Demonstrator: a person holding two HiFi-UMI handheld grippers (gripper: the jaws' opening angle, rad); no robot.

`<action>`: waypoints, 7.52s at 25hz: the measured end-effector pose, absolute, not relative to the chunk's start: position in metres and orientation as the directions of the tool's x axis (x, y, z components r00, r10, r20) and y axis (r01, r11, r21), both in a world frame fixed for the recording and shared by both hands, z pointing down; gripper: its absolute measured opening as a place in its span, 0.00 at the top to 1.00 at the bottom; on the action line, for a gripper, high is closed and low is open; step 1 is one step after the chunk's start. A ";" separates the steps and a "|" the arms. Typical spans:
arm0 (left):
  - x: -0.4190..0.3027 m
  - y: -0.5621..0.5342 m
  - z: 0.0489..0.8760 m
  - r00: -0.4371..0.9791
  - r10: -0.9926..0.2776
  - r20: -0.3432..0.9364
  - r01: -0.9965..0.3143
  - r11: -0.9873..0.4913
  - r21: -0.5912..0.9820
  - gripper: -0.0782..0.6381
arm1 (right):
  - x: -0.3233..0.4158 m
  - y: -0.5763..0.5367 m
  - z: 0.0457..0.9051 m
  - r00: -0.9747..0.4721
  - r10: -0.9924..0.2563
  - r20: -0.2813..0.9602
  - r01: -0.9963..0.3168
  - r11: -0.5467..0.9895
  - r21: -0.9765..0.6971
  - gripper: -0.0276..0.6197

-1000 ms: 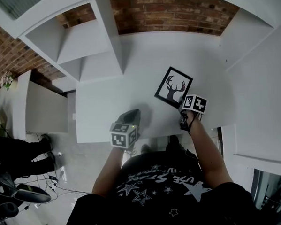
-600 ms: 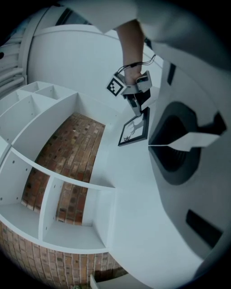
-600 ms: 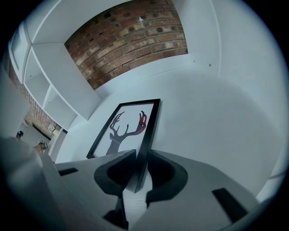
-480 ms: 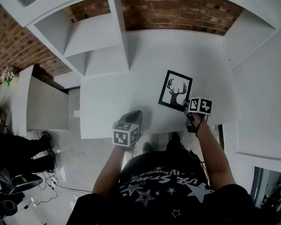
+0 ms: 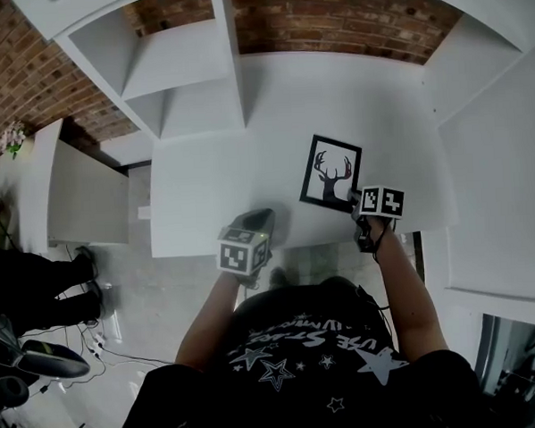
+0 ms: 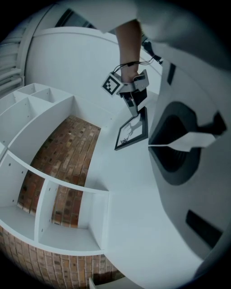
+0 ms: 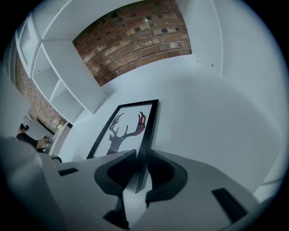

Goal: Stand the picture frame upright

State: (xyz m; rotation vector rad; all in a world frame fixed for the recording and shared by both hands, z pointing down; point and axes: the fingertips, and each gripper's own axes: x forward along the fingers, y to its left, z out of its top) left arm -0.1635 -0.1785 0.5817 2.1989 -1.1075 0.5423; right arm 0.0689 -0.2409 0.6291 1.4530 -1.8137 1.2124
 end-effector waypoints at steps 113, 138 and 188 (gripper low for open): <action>-0.079 -0.007 0.511 0.382 -0.774 0.505 -0.910 -0.221 0.350 0.73 | 0.045 -0.072 0.493 -0.768 -0.522 0.371 -0.639 0.606 -0.474 0.84; -0.217 -0.157 0.503 0.377 -0.805 0.459 -0.916 -0.248 0.317 0.74 | -0.090 -0.214 0.484 -0.774 -0.546 0.319 -0.630 0.621 -0.466 0.85; -0.313 -0.369 0.572 0.399 -0.760 0.513 -0.911 -0.390 0.130 0.76 | -0.177 -0.397 0.548 -0.627 -0.667 0.402 -0.775 0.480 -0.412 0.86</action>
